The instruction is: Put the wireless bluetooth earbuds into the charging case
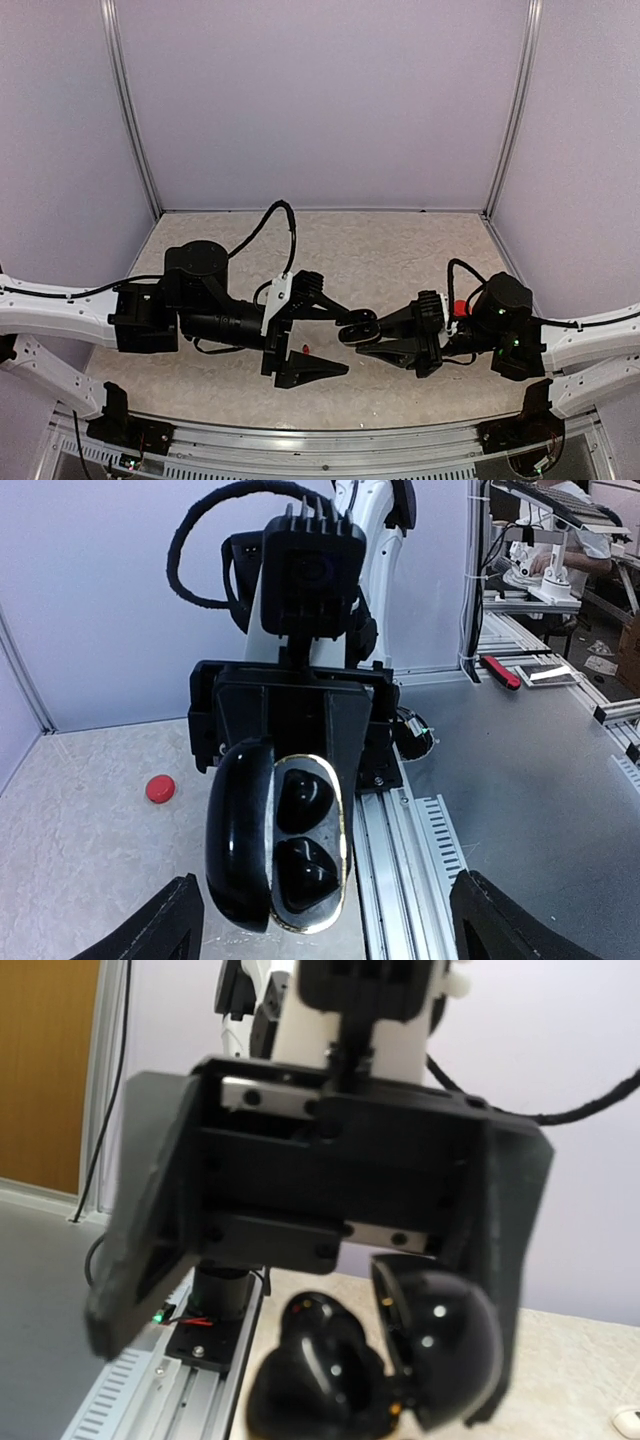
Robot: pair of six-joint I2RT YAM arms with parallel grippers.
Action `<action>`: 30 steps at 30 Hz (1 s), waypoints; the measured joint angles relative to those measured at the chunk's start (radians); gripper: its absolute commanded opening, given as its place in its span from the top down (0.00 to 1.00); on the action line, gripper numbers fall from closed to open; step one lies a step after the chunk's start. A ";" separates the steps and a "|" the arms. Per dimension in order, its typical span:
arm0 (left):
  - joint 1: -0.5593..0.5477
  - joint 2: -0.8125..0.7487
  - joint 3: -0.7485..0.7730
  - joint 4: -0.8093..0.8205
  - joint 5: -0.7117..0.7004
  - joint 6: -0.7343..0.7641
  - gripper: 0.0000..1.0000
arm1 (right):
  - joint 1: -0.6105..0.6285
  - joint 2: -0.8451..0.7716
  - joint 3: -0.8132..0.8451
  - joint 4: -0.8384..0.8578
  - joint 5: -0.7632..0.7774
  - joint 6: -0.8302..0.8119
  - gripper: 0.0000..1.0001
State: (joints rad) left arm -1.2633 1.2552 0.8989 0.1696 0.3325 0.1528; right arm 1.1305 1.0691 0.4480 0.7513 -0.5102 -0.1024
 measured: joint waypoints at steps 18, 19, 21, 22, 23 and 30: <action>-0.050 -0.044 0.003 0.000 -0.019 0.099 0.17 | 0.000 -0.002 0.000 0.011 0.009 0.022 1.00; -0.055 -0.045 0.003 -0.001 -0.027 0.107 0.17 | 0.000 -0.002 0.000 0.012 0.009 0.025 1.00; -0.063 -0.045 0.004 -0.006 -0.045 0.125 0.18 | 0.000 -0.003 0.000 0.010 0.008 0.032 1.00; -0.069 -0.045 0.005 -0.013 -0.058 0.138 0.18 | 0.000 -0.003 0.000 0.009 0.007 0.038 1.00; -0.074 -0.045 0.007 -0.019 -0.070 0.149 0.19 | -0.001 -0.003 0.000 0.008 0.006 0.045 1.00; -0.111 -0.043 0.028 -0.074 -0.167 0.222 0.22 | -0.003 -0.003 0.000 0.000 -0.005 0.098 1.00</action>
State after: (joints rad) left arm -1.3743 1.2125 0.9268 0.0952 0.1658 0.3748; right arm 1.1275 1.0660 0.4484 0.7517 -0.5152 -0.0048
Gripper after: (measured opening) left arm 0.785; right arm 0.227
